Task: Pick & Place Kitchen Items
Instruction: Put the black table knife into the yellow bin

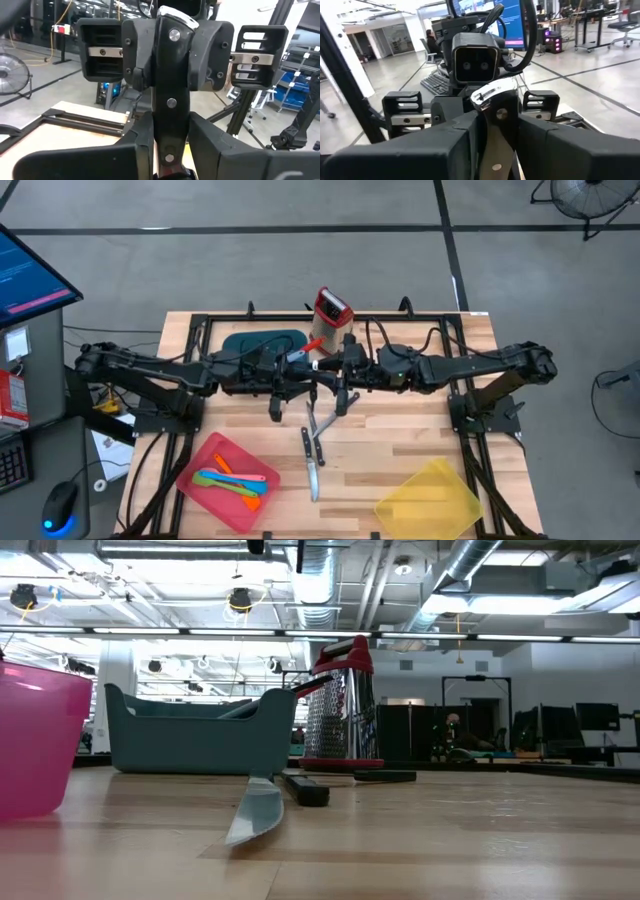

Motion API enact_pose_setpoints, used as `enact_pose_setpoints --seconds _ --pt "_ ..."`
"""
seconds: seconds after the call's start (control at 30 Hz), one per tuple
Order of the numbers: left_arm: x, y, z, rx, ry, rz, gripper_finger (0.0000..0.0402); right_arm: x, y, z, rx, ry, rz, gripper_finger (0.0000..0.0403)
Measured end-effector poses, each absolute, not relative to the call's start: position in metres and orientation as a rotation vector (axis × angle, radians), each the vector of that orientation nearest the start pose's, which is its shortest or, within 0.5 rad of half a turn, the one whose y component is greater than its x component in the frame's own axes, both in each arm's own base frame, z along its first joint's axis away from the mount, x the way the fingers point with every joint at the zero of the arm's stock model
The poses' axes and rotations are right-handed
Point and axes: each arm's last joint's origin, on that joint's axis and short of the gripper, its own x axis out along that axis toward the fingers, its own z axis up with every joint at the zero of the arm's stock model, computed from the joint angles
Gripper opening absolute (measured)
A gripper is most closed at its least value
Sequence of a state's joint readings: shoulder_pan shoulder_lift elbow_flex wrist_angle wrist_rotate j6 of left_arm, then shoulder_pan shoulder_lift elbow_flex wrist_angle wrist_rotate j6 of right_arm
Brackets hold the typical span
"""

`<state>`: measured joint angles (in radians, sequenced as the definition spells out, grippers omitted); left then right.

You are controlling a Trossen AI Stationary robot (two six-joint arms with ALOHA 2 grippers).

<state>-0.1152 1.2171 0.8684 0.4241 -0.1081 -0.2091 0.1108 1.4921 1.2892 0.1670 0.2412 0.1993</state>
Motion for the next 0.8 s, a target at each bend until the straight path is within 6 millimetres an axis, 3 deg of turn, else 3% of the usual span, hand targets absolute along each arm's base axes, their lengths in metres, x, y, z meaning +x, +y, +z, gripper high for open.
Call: enact_pose_setpoints --seconds 0.2,0.5,0.67,0.8 --pt "0.273 -0.031 0.332 -0.139 -0.077 0.002 0.0129 0.342 0.03 0.377 0.184 0.003 -0.166 0.0087" --pt "0.256 -0.037 0.348 -0.129 -0.123 -0.05 0.0228 0.321 0.025 0.395 0.177 -0.022 -0.204 0.0087" --pt "0.24 -0.034 0.357 -0.13 -0.127 -0.039 0.0244 0.31 0.027 0.4 0.176 0.004 -0.184 0.0087" --pt "0.232 -0.032 0.352 -0.13 -0.027 0.004 0.0236 0.308 0.028 0.393 0.163 0.086 -0.212 0.0087"
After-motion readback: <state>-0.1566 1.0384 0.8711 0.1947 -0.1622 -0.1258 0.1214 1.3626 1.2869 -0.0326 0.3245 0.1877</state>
